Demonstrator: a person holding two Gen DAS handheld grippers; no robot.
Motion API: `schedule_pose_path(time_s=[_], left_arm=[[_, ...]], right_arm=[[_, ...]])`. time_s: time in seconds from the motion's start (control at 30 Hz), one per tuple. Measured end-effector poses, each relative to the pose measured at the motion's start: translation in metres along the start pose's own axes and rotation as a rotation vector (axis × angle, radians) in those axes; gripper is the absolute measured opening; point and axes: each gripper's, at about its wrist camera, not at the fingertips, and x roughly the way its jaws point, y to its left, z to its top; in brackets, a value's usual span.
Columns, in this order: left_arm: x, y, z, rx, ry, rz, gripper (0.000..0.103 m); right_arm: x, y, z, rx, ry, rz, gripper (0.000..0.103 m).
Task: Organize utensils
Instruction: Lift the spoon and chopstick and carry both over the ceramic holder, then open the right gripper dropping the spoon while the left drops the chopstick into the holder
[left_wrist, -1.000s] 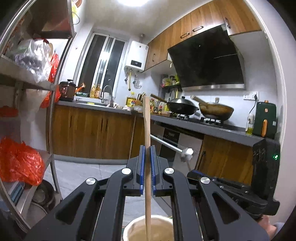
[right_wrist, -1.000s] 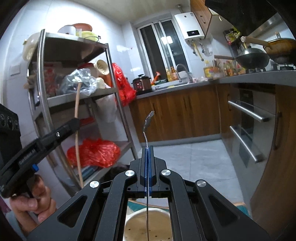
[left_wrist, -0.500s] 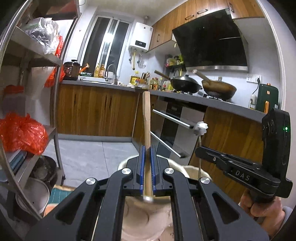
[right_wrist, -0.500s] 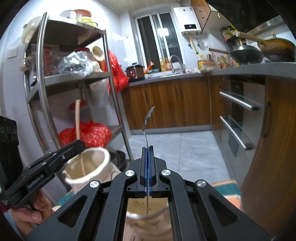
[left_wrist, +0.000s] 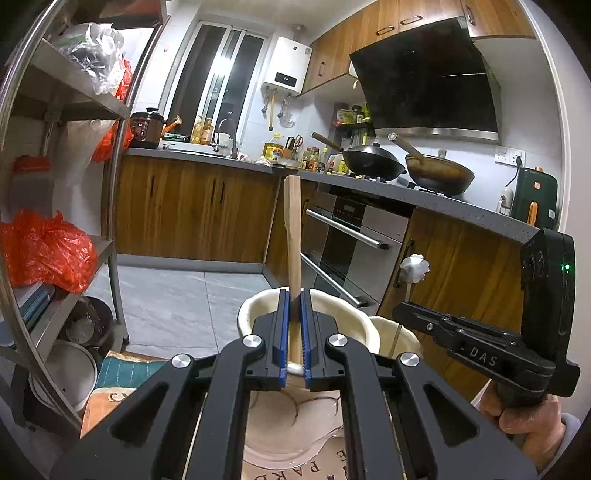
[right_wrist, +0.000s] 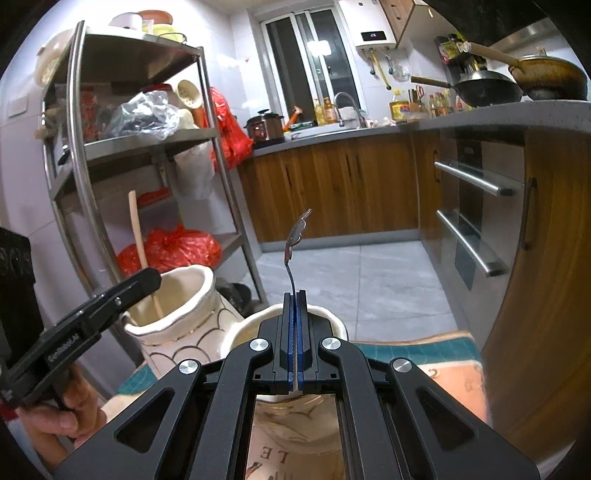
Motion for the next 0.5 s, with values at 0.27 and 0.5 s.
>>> schedule_pose_path(time_s=[0.27,0.5], left_arm=[[0.004,-0.004,0.001,0.022,0.038,-0.005,0.006],[0.011,-0.015,0.005,0.107,0.082,0.047,0.006]], right_arm=[[-0.002,-0.004,0.000,0.011,0.007,0.006,0.002],[-0.002,-0.004,0.001,0.002,0.023,0.003,0.002]])
